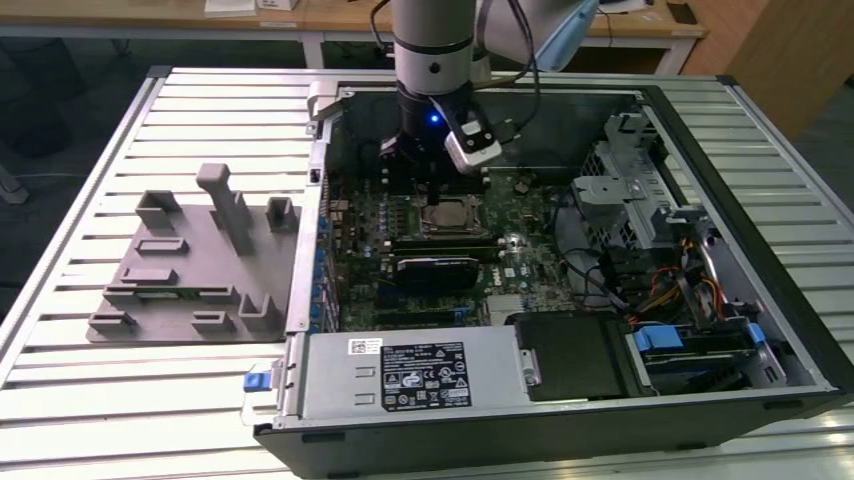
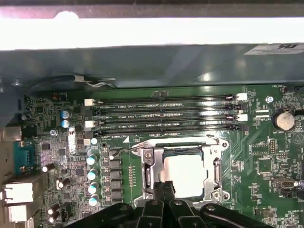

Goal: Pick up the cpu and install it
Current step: 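Close the cpu cover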

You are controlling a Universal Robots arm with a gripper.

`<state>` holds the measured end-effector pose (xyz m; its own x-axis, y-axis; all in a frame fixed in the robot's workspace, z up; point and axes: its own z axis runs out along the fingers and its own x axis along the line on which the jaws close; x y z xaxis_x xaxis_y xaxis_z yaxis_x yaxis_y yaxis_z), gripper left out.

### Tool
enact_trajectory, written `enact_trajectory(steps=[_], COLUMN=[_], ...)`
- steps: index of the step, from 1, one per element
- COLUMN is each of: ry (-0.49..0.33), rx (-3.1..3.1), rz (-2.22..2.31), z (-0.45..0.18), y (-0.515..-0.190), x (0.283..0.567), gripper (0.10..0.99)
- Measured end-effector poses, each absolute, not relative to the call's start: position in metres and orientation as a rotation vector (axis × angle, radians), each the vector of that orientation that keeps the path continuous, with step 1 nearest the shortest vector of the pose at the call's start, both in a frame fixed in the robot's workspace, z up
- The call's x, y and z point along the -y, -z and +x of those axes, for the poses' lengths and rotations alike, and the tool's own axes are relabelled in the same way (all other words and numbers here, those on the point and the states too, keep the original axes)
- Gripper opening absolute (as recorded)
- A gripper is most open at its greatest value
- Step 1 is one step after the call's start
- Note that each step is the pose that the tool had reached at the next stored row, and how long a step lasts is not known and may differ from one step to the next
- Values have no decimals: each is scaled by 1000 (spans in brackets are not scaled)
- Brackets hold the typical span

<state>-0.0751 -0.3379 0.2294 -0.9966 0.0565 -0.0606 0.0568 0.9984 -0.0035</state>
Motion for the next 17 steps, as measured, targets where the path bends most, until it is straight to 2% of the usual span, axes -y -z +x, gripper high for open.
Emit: enact_trajectory(steps=[17], ry=[8], rx=[-3081], rz=[87], z=[-49], y=[-233], x=[338], gripper=[106])
